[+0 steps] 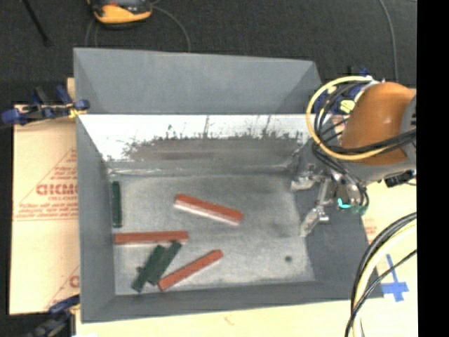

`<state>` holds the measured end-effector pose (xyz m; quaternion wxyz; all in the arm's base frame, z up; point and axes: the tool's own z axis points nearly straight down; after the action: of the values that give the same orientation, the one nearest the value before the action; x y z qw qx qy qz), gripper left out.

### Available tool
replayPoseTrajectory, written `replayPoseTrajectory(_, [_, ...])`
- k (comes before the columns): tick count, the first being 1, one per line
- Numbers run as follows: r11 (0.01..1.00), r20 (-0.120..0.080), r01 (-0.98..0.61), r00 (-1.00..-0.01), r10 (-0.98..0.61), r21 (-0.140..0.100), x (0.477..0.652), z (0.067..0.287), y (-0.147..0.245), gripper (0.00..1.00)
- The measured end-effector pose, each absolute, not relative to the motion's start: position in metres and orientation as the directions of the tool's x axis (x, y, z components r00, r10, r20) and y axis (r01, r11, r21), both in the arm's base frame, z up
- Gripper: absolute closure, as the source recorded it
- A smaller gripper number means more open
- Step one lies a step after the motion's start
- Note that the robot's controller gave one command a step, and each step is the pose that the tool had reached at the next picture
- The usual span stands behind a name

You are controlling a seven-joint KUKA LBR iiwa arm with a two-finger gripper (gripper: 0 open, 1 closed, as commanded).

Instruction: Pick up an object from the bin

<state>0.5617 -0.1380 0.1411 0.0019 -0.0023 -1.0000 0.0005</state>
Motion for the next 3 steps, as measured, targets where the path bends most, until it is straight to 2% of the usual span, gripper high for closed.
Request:
replayPoseTrajectory(1, [1.000, -0.004, 0.001, -1.000, 0.001, -0.002, 0.564, 0.146, -0.138, 0.00])
replayPoseTrajectory(2, [1.000, -0.006, -0.020, -1.000, -0.020, -0.003, 0.556, 0.110, -0.083, 0.00])
replayPoseTrajectory(3, [0.998, 0.000, -0.059, -0.998, -0.059, 0.003, 0.599, 0.109, -0.073, 0.00])
